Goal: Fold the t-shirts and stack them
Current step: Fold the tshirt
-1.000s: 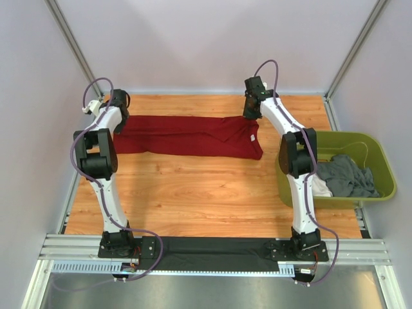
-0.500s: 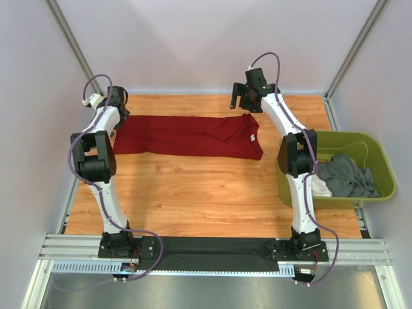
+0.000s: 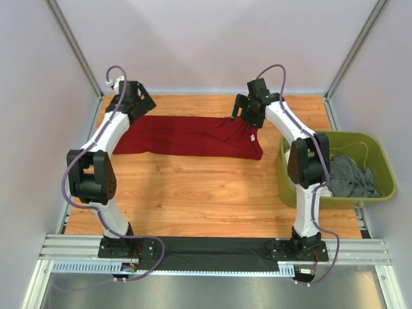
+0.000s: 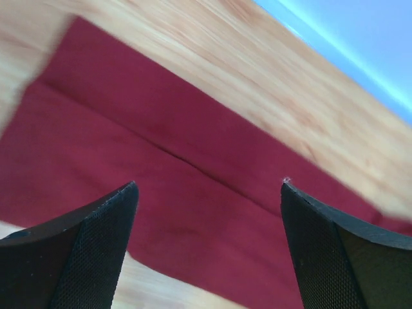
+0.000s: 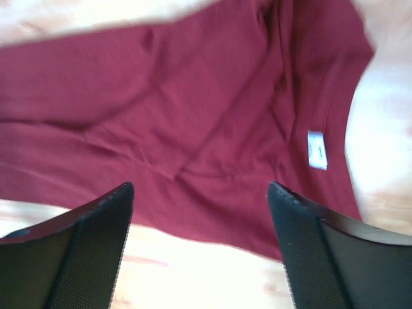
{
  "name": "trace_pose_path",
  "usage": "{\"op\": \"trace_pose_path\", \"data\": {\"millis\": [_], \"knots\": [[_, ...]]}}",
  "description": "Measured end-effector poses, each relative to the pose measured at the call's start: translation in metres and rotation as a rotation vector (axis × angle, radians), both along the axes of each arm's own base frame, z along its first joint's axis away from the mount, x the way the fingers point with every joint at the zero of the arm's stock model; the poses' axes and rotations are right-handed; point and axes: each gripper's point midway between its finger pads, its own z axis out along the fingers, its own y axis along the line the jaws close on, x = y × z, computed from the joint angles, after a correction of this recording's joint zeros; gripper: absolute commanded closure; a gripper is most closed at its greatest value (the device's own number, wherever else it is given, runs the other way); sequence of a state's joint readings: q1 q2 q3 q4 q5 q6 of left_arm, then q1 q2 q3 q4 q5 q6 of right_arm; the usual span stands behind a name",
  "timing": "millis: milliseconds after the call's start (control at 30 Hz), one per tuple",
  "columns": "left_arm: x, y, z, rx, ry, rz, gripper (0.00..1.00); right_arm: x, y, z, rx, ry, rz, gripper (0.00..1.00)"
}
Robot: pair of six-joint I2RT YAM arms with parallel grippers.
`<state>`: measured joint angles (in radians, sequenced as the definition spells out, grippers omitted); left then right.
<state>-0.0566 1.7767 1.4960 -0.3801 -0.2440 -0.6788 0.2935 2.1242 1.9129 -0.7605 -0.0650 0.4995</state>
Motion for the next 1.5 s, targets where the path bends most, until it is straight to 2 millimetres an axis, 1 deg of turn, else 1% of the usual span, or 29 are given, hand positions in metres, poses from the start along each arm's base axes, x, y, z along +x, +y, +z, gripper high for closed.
{"op": "trace_pose_path", "data": {"millis": [33, 67, 133, 200, 233, 300, 367, 400, 433, 500, 533, 600, 633, 667, 733, 800, 900, 933, 1067, 1133, 1233, 1300, 1333, 1367, 1433, 1500], "knots": [[0.002, -0.015, -0.002, -0.002, 0.004, -0.058, 0.05, -0.007, 0.000, -0.005, 0.003, 0.019, -0.007, 0.19], [0.004, -0.028, -0.006, -0.007, 0.014, -0.107, 0.08, -0.013, 0.000, -0.011, 0.005, 0.037, -0.015, 0.24], [0.014, -0.052, -0.018, -0.027, 0.041, -0.192, 0.11, -0.025, -0.001, -0.026, 0.009, 0.075, -0.026, 0.25], [0.017, -0.061, -0.031, -0.047, 0.064, -0.225, 0.12, -0.030, -0.001, -0.037, 0.014, 0.099, -0.035, 0.28], [0.016, -0.066, -0.041, -0.059, 0.086, -0.243, 0.14, -0.033, 0.000, -0.041, 0.021, 0.113, -0.040, 0.30], [0.013, -0.076, -0.062, -0.074, 0.135, -0.272, 0.15, -0.035, 0.003, -0.044, 0.041, 0.127, -0.047, 0.31], [0.009, -0.095, -0.073, -0.085, 0.164, -0.313, 0.16, -0.030, 0.008, -0.043, 0.070, 0.114, -0.052, 0.34], [0.006, -0.105, -0.076, -0.091, 0.172, -0.336, 0.17, -0.028, 0.010, -0.041, 0.080, 0.105, -0.054, 0.36], [0.002, -0.120, -0.077, -0.100, 0.177, -0.370, 0.18, -0.026, 0.013, -0.039, 0.088, 0.094, -0.057, 0.43], [-0.006, -0.148, -0.076, -0.114, 0.179, -0.429, 0.21, -0.021, 0.018, -0.036, 0.105, 0.070, -0.061, 0.51], [-0.009, -0.162, -0.075, -0.125, 0.177, -0.453, 0.21, -0.019, 0.019, -0.035, 0.110, 0.063, -0.064, 0.60], [-0.016, -0.184, -0.074, -0.145, 0.179, -0.481, 0.21, -0.015, 0.022, -0.036, 0.117, 0.051, -0.067, 0.69], [-0.020, -0.193, -0.074, -0.155, 0.181, -0.483, 0.21, -0.014, 0.022, -0.039, 0.111, 0.051, -0.071, 0.77], [-0.022, -0.199, -0.074, -0.164, 0.182, -0.482, 0.21, -0.013, 0.021, -0.044, 0.099, 0.055, -0.073, 0.81], [-0.026, -0.210, -0.074, -0.178, 0.183, -0.468, 0.21, -0.011, 0.017, -0.060, 0.065, 0.076, -0.081, 0.88], [-0.029, -0.220, -0.073, -0.191, 0.183, -0.445, 0.21, -0.013, 0.011, -0.078, 0.027, 0.108, -0.087, 0.90], [-0.034, -0.236, -0.072, -0.214, 0.179, -0.427, 0.21, -0.023, -0.001, -0.099, -0.037, 0.156, -0.092, 0.92], [-0.034, -0.241, -0.072, -0.220, 0.176, -0.425, 0.21, -0.025, -0.004, -0.102, -0.044, 0.163, -0.093, 0.92], [-0.027, -0.270, -0.067, -0.238, 0.151, -0.443, 0.22, -0.023, -0.009, -0.102, -0.070, 0.145, -0.091, 0.95], [-0.026, -0.282, -0.068, -0.239, 0.145, -0.447, 0.22, -0.022, -0.012, -0.103, -0.084, 0.139, -0.094, 0.96], [-0.031, -0.291, -0.077, -0.227, 0.160, -0.434, 0.22, -0.020, -0.017, -0.103, -0.106, 0.129, -0.103, 0.96], [-0.035, -0.291, -0.083, -0.208, 0.176, -0.423, 0.22, -0.018, -0.021, -0.103, -0.117, 0.122, -0.104, 0.97], [-0.036, -0.288, -0.086, -0.188, 0.185, -0.414, 0.22, -0.017, -0.023, -0.103, -0.122, 0.119, -0.105, 0.97], [-0.036, -0.284, -0.088, -0.171, 0.190, -0.405, 0.22, -0.015, -0.026, -0.102, -0.129, 0.114, -0.108, 0.98], [-0.031, -0.269, -0.089, -0.119, 0.187, -0.399, 0.22, -0.013, -0.033, -0.101, -0.140, 0.111, -0.113, 0.99], [-0.021, -0.245, -0.089, -0.064, 0.184, -0.396, 0.23, -0.012, -0.040, -0.101, -0.150, 0.112, -0.122, 0.98]]}}
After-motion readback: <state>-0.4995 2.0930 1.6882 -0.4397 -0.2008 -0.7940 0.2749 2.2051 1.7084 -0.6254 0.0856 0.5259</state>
